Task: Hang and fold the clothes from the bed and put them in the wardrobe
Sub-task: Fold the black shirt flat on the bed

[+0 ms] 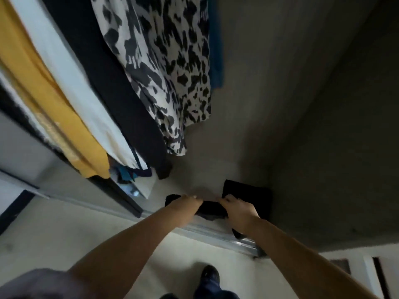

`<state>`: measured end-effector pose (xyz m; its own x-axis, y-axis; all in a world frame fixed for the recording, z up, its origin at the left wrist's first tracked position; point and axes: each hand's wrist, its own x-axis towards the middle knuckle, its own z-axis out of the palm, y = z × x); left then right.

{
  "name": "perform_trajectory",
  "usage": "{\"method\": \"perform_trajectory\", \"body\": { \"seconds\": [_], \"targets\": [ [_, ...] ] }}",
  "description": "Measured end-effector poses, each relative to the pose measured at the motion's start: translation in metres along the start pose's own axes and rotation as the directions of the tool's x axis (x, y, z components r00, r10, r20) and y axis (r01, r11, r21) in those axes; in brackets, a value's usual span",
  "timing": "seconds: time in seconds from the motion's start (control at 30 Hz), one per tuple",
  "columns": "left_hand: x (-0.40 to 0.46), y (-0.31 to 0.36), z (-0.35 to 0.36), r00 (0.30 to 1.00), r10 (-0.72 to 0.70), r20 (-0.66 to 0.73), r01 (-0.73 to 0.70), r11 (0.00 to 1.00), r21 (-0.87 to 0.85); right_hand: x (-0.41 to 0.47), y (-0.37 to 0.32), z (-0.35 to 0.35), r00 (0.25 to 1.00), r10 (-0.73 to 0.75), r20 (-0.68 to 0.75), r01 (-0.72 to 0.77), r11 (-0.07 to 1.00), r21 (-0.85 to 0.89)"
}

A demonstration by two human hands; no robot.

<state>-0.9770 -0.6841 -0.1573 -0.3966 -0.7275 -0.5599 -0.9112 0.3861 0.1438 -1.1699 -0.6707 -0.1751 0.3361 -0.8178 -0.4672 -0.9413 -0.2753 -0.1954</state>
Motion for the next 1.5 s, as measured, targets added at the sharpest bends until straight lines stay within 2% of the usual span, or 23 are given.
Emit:
{"method": "perform_trajectory", "body": {
  "seconds": [0.13,0.2,0.3,0.4,0.5,0.57,0.63,0.77,0.83,0.93,1.03,1.1,1.23,1.3,1.37,1.5],
  "targets": [
    [0.075,-0.051,0.034,0.993,0.119,-0.015,-0.119,0.99,-0.073,0.071,0.041,0.058,0.997,0.068,0.036,-0.072,0.988,0.139],
    [0.122,-0.072,0.06,0.992,0.116,0.048,-0.112,0.99,-0.082,0.116,0.056,0.093,0.995,0.089,0.045,-0.097,0.972,0.216],
    [0.199,-0.106,0.092,0.986,0.115,0.12,-0.104,0.99,-0.098,0.194,0.074,0.139,0.994,0.104,0.027,-0.107,0.968,0.225],
    [0.272,-0.144,0.12,0.987,0.152,0.058,-0.147,0.986,-0.075,0.273,0.094,0.171,0.994,0.109,-0.023,-0.105,0.983,0.149],
    [0.347,-0.182,0.15,0.977,0.189,-0.097,-0.181,0.979,0.092,0.341,0.114,0.196,0.982,0.122,-0.143,-0.11,0.99,0.093],
    [0.396,-0.204,0.175,0.963,0.191,-0.19,-0.146,0.963,0.227,0.38,0.126,0.218,0.961,0.165,-0.221,-0.159,0.986,0.044],
    [0.436,-0.22,0.208,0.967,0.115,-0.229,-0.047,0.958,0.284,0.411,0.134,0.249,0.943,0.205,-0.263,-0.216,0.976,-0.011],
    [0.486,-0.235,0.306,0.962,0.052,-0.269,0.056,0.924,0.377,0.446,0.145,0.34,0.966,0.171,-0.195,-0.18,0.983,-0.032],
    [0.496,-0.238,0.358,0.976,0.022,-0.215,0.058,0.931,0.361,0.449,0.145,0.387,0.982,0.14,-0.123,-0.145,0.989,-0.033],
    [0.495,-0.238,0.403,0.977,-0.056,-0.207,0.112,0.957,0.267,0.446,0.141,0.426,0.982,0.122,-0.146,-0.128,0.991,-0.028],
    [0.493,-0.238,0.406,0.976,-0.072,-0.205,0.125,0.957,0.261,0.447,0.138,0.429,0.983,0.13,-0.13,-0.13,0.991,0.005],
    [0.495,-0.238,0.398,0.982,-0.087,-0.166,0.129,0.956,0.263,0.451,0.135,0.425,0.986,0.149,-0.07,-0.149,0.989,-0.003],
    [0.477,-0.225,0.356,0.991,-0.13,0.042,0.109,0.937,0.333,0.44,0.128,0.386,0.975,0.138,0.176,-0.162,0.978,0.133],
    [0.456,-0.204,0.319,0.989,-0.106,0.102,0.064,0.935,0.348,0.417,0.123,0.353,0.969,0.13,0.209,-0.18,0.954,0.239],
    [0.434,-0.172,0.276,0.998,-0.039,0.058,0.019,0.948,0.316,0.385,0.119,0.314,0.975,0.165,0.15,-0.201,0.942,0.27],
    [0.379,-0.106,0.189,0.974,0.122,-0.191,-0.079,0.973,0.215,0.313,0.115,0.238,0.948,0.315,0.051,-0.318,0.919,0.234]
  ]
}}
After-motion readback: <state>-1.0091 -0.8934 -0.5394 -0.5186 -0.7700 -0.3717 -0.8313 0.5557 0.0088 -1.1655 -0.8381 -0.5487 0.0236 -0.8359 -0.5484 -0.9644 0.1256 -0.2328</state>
